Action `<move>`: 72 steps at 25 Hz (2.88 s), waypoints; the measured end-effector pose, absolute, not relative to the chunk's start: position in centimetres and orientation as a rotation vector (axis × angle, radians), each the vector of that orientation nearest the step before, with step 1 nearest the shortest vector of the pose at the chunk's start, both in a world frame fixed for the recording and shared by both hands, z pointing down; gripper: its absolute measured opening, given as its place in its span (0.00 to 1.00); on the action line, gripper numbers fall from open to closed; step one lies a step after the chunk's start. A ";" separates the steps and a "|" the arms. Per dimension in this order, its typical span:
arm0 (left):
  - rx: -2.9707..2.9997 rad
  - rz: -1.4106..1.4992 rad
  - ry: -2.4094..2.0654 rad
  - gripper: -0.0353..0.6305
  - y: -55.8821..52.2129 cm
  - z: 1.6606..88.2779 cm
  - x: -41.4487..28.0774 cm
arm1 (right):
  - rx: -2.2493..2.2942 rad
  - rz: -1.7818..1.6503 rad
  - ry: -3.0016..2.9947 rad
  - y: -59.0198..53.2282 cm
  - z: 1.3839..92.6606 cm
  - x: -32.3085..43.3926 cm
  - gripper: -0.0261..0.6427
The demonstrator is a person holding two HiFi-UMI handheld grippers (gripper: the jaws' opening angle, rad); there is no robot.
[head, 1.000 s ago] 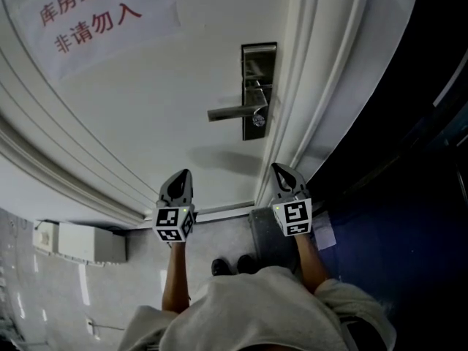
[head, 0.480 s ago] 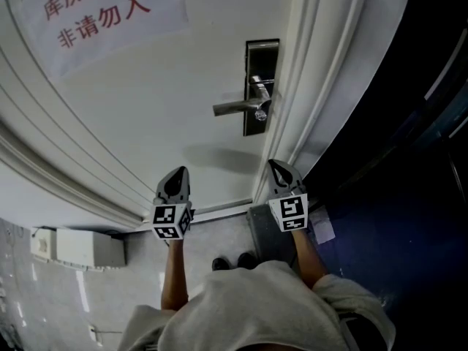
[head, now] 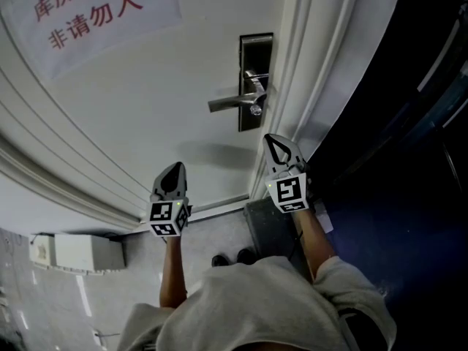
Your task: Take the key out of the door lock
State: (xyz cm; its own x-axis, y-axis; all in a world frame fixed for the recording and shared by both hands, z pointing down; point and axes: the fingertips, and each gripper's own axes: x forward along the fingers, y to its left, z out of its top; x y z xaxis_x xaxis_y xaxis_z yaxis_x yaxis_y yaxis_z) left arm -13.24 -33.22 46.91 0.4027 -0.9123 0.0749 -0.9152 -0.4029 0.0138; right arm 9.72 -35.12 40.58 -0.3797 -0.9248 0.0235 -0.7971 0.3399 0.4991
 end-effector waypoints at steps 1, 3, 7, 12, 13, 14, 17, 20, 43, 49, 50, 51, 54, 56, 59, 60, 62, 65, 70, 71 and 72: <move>2.588 0.084 -1.683 0.08 -33.2 46.9 -13.2 | 1.529 -0.636 -2.283 -35.3 40.0 9.7 0.07; 2.591 0.082 -1.677 0.08 -33.2 46.9 -13.2 | 1.506 -0.712 -2.231 -35.7 39.2 9.7 0.07; 2.589 0.080 -1.678 0.08 -33.1 47.0 -13.7 | 1.417 -0.876 -2.084 -36.1 38.4 9.2 0.07; 2.587 0.075 -1.681 0.08 -33.0 46.9 -14.3 | 1.313 -1.073 -1.840 -36.8 37.8 8.9 0.07; 2.586 0.074 -1.680 0.08 -33.0 47.0 -14.4 | 1.293 -1.105 -1.806 -36.8 37.7 8.7 0.07; 2.584 0.073 -1.679 0.08 -33.0 47.1 -14.5 | 1.273 -1.131 -1.777 -36.9 37.5 8.6 0.07; 2.582 0.058 -1.676 0.08 -33.0 47.0 -14.7 | 1.196 -1.218 -1.650 -37.2 37.5 8.2 0.07; 2.591 0.053 -1.665 0.08 -32.9 46.8 -14.5 | 1.111 -1.310 -1.490 -37.5 38.1 8.1 0.07; 2.578 0.061 -1.664 0.08 -33.1 47.6 -14.9 | 1.101 -1.277 -1.421 -40.3 39.1 7.5 0.27; 2.559 0.058 -1.681 0.08 -33.1 47.7 -15.7 | 1.124 -1.315 -1.394 -41.1 38.9 7.0 0.18; 2.557 0.057 -1.683 0.08 -33.1 47.7 -15.8 | 1.131 -1.324 -1.384 -41.2 38.8 6.9 0.17; 2.555 0.059 -1.684 0.08 -33.1 47.8 -15.9 | 1.139 -1.333 -1.375 -41.4 38.7 6.9 0.15; 2.559 0.056 -1.686 0.08 -33.3 47.7 -16.0 | 1.151 -1.354 -1.354 -41.6 38.3 6.9 0.10; 2.560 0.057 -1.684 0.08 -33.4 47.7 -15.9 | 1.157 -1.362 -1.346 -41.7 38.3 6.8 0.09; 2.563 0.059 -1.673 0.08 -33.5 47.8 -15.7 | 1.169 -1.359 -1.348 -41.6 38.3 6.7 0.09; 2.566 0.060 -1.669 0.08 -33.5 47.7 -15.6 | 1.172 -1.361 -1.345 -41.6 38.3 6.7 0.09; 2.573 0.063 -1.663 0.08 -33.4 47.5 -15.4 | 1.174 -1.367 -1.339 -41.7 38.3 6.9 0.09; 2.573 0.067 -1.665 0.08 -33.5 47.7 -15.5 | 1.176 -1.362 -1.347 -41.7 38.3 6.9 0.09; 2.581 0.070 -1.660 0.08 -33.2 47.6 -15.3 | 1.170 -1.345 -1.363 -41.6 38.3 6.9 0.08; 2.581 0.073 -1.656 0.08 -33.1 47.6 -15.2 | 1.169 -1.342 -1.364 -41.6 38.3 6.9 0.08; 2.583 0.074 -1.652 0.08 -33.0 47.6 -15.0 | 1.169 -1.340 -1.364 -41.6 38.3 6.9 0.08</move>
